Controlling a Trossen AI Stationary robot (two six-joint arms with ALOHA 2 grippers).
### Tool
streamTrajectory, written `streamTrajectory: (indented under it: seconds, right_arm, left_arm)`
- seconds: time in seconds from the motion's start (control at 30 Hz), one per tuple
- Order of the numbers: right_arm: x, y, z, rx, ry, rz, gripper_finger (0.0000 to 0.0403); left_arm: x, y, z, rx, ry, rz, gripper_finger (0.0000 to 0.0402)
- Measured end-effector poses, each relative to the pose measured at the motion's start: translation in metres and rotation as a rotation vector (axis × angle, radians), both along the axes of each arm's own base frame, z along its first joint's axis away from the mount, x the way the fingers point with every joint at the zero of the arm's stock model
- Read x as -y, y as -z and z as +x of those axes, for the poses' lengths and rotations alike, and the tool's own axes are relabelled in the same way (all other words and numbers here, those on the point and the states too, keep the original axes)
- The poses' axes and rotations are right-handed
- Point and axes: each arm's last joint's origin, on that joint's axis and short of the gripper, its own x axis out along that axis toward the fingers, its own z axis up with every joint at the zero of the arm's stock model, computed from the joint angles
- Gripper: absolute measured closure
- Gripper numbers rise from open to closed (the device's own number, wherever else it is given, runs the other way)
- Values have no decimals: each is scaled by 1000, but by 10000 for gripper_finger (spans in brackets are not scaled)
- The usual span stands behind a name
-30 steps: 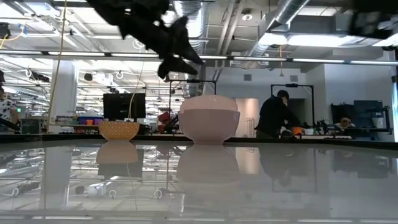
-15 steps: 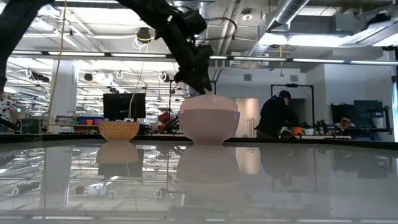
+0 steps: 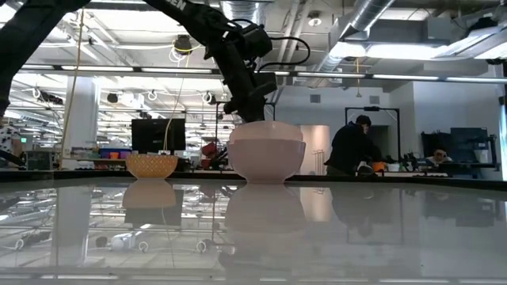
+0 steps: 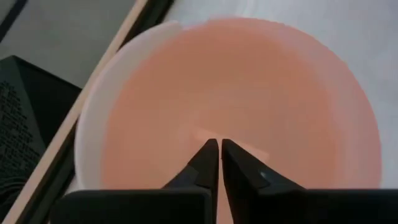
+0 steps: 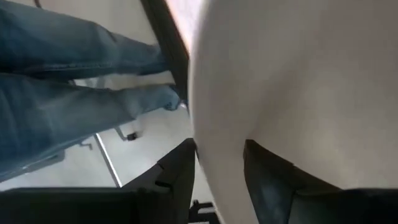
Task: Nest bowls inside each other
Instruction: Stack the gray bowl into the light orange bowl, then move the bowl in the middle
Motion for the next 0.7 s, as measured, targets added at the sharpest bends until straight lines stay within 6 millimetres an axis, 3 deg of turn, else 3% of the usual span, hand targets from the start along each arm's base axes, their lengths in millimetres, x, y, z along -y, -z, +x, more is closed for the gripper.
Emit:
streamTrajectory:
  seconds: [0.1,0.2,0.43,0.7]
  right_arm:
    - [0,5,0,-43,17,-11,255]
    - [4,7,-1,-64,24,-51,280]
    - [18,-2,-5,-58,-1,-131,383]
    - [38,-37,-9,97,80,-161,384]
  left_arm:
    - [-2,6,4,11,-4,-13,400]
    - [-1,27,11,-18,-3,-65,401]
    - [6,61,24,-51,-17,-164,401]
    - [28,61,34,-7,73,-289,402]
